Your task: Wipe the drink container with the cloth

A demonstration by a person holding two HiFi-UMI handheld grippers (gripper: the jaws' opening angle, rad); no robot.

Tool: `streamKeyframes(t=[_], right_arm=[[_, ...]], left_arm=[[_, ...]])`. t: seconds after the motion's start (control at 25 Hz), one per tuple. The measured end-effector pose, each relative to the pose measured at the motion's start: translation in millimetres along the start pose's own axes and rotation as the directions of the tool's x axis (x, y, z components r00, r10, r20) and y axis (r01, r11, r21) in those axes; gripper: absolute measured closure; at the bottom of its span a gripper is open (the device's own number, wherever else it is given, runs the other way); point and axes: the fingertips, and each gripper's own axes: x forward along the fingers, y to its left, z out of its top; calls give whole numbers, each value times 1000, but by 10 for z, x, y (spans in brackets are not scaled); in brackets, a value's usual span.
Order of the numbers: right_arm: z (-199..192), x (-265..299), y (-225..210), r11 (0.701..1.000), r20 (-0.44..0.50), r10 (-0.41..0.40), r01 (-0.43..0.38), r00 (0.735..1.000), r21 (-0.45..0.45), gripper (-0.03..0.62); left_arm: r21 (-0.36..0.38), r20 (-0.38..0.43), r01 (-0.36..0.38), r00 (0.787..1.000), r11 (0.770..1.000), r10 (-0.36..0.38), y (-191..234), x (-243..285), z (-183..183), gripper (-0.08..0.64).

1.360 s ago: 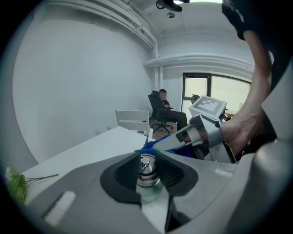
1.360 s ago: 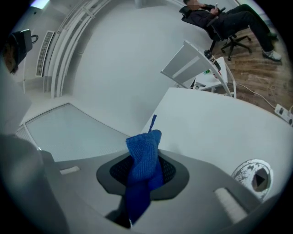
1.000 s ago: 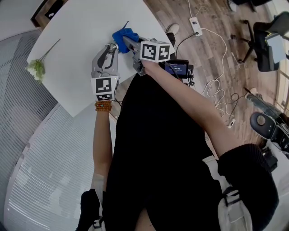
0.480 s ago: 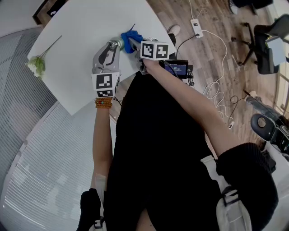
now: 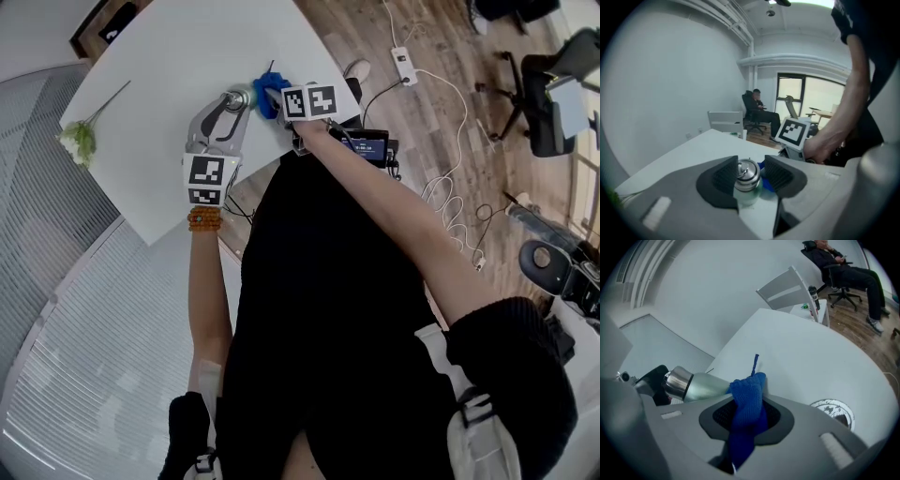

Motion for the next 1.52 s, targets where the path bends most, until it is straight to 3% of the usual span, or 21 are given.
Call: streamKeyframes(t=[0.04, 0.16, 0.24, 0.32, 0.44, 0.52, 0.6, 0.68, 0.8, 0.84, 0.88, 0.92, 0.96, 1.0, 1.12, 1.16, 1.2, 1.24, 1.32, 1.44, 1.52], right_arm=[[-15, 3, 3, 1000, -15, 7, -7, 1000, 1, 506], [81, -71, 44, 998, 4, 55, -55, 998, 26, 500], [247, -183, 124, 993, 56, 109, -112, 992, 47, 500], [373, -306, 233, 984, 100, 162, -168, 982, 58, 502], [502, -453, 317, 976, 137, 202, -212, 970, 56, 502], [557, -526, 312, 976, 152, 201, -211, 968, 52, 502], [591, -585, 297, 978, 161, 195, -205, 967, 47, 502], [619, -627, 285, 978, 162, 193, -203, 968, 45, 502], [649, -667, 259, 978, 161, 192, -202, 968, 46, 502], [648, -663, 261, 978, 162, 193, -203, 968, 49, 502], [643, -651, 271, 977, 163, 194, -205, 967, 54, 502], [642, -637, 289, 976, 167, 198, -211, 966, 63, 502], [649, -629, 315, 972, 176, 205, -221, 963, 78, 502], [669, -630, 344, 967, 190, 215, -236, 958, 94, 502], [725, -656, 381, 958, 228, 236, -266, 945, 111, 502], [719, -660, 371, 958, 233, 233, -264, 944, 112, 502], [703, -658, 356, 958, 236, 228, -261, 945, 118, 502], [687, -653, 340, 957, 240, 222, -258, 945, 129, 502], [677, -644, 304, 955, 254, 211, -255, 944, 153, 502], [685, -633, 259, 954, 275, 189, -242, 943, 174, 502], [707, -632, 248, 955, 281, 183, -238, 942, 175, 502]], left_arm=[[18, 18, 50, 999, 999, -51, -6, -70, 43, 365], [131, 24, 169, 984, 977, -174, 72, -241, 132, 351], [251, -69, 265, 964, 931, -255, 113, -222, 64, 345], [393, -209, 380, 924, 837, -322, 78, -165, -94, 297], [564, -399, 531, 846, 632, -354, -38, -52, -337, 245], [609, -474, 595, 803, 524, -360, -102, 16, -425, 244], [621, -539, 642, 766, 449, -350, -114, 55, -486, 244], [629, -589, 670, 742, 393, -320, -81, 83, -500, 256], [633, -615, 686, 727, 358, -306, -71, 138, -447, 308], [626, -614, 690, 724, 364, -316, -72, 145, -438, 308], [612, -606, 689, 724, 387, -330, -65, 146, -433, 308], [592, -590, 682, 730, 429, -345, -49, 146, -426, 308], [564, -566, 664, 744, 491, -356, -25, 150, -412, 310], [525, -532, 632, 766, 570, -360, 8, 162, -388, 311], [330, -398, 428, 871, 841, -287, 112, 233, -285, 313], [252, -361, 331, 904, 909, -229, 128, 247, -266, 314], [184, -338, 234, 927, 955, -162, 129, 251, -257, 316], [134, -324, 147, 941, 980, -97, 116, 255, -250, 318], [50, -299, -1, 954, 999, 16, 104, 291, -201, 318], [-53, -250, -160, 958, 986, 142, 195, 378, -81, 318], [-91, -238, -207, 954, 974, 181, 243, 379, -59, 318]])
